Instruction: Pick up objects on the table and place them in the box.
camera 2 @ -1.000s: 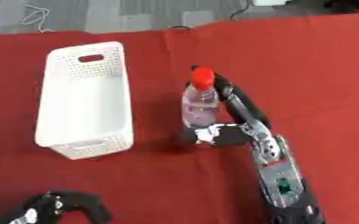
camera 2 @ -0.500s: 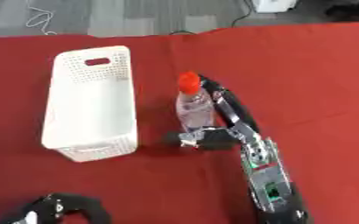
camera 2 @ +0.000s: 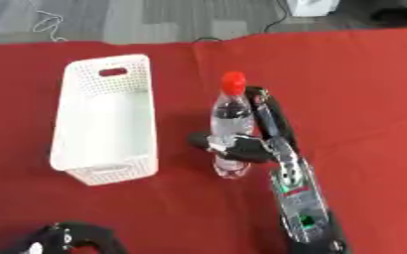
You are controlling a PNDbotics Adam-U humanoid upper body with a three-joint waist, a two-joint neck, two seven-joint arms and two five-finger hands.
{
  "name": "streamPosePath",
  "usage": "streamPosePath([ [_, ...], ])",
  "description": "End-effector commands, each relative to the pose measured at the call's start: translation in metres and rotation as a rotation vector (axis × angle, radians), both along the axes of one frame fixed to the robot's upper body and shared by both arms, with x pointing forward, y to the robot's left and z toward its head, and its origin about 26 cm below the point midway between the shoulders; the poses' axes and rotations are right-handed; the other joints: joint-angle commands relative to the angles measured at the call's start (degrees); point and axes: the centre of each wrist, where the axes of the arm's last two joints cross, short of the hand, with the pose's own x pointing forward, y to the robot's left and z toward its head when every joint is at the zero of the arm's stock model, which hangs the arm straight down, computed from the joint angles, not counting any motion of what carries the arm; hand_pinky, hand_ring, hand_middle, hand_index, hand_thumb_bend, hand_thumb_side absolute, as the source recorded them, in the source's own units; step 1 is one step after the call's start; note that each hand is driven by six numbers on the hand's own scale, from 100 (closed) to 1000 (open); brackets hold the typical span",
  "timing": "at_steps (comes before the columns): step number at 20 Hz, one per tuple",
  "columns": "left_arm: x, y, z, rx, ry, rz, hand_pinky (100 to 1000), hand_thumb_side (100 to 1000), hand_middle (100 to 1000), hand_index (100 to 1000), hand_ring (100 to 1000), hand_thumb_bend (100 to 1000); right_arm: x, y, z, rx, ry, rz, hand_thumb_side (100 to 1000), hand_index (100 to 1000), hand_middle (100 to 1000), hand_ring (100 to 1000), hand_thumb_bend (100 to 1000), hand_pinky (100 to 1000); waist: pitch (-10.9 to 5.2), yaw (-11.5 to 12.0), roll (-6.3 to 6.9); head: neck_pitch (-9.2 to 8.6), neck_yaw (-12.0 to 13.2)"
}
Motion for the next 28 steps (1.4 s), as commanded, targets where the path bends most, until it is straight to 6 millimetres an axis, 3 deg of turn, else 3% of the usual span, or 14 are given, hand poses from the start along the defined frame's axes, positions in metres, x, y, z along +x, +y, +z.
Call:
streamPosePath([
  [1, -0.001, 0.002, 0.005, 0.037, -0.118, -0.068, 709, 852, 610, 927, 715, 189, -0.002, 0.001, 0.007, 0.052, -0.046, 0.001, 541, 185, 100, 100, 1000, 100, -1.21, -0.1, 0.03, -0.30, -0.6],
  [6, -0.001, 0.002, 0.004, 0.035, -0.114, -0.064, 709, 856, 609, 926, 714, 185, -0.002, -0.001, 0.006, 0.060, -0.046, 0.001, 541, 142, 100, 100, 1000, 100, -1.40, -0.3, 0.07, 0.00, -1.0],
  [7, -0.001, 0.002, 0.004, 0.035, -0.113, -0.064, 709, 855, 609, 925, 713, 185, -0.002, -0.001, 0.006, 0.065, -0.046, 0.000, 303, 135, 100, 100, 917, 100, -1.43, -0.3, 0.07, 0.06, -1.0],
  [8, -0.001, 0.002, 0.004, 0.035, -0.113, -0.063, 709, 856, 609, 925, 713, 185, -0.002, -0.002, 0.006, 0.075, -0.038, -0.007, 100, 126, 100, 100, 132, 100, -1.46, -0.4, 0.08, 0.15, -1.2],
  [9, -0.001, 0.002, 0.004, 0.034, -0.112, -0.063, 709, 857, 609, 925, 713, 184, -0.002, -0.002, 0.006, 0.086, -0.031, -0.015, 100, 115, 100, 100, 252, 100, -1.49, -0.4, 0.09, 0.22, -1.2],
  [10, -0.001, 0.002, 0.004, 0.034, -0.111, -0.062, 709, 857, 609, 925, 713, 184, -0.002, -0.003, 0.006, 0.101, -0.028, -0.026, 100, 103, 100, 100, 146, 100, -1.51, -0.4, 0.09, 0.27, -1.3],
  [11, -0.001, 0.002, 0.004, 0.034, -0.111, -0.062, 709, 857, 609, 925, 713, 184, -0.002, -0.002, 0.007, 0.111, -0.027, -0.032, 100, 100, 100, 100, 197, 100, -1.53, -0.4, 0.09, 0.30, -1.3],
  [17, -0.002, 0.003, 0.002, 0.037, -0.105, -0.060, 709, 860, 608, 924, 717, 182, -0.002, -0.001, 0.015, 0.167, -0.035, -0.050, 100, 100, 100, 100, 200, 100, -1.76, -0.4, -0.04, 0.24, -1.2],
  [28, -0.002, 0.005, -0.004, 0.046, -0.064, -0.059, 710, 859, 609, 925, 720, 185, 0.012, 0.012, 0.061, 0.111, -0.148, -0.048, 100, 100, 100, 100, 179, 100, -3.46, -0.8, -1.04, -0.09, -0.7],
])
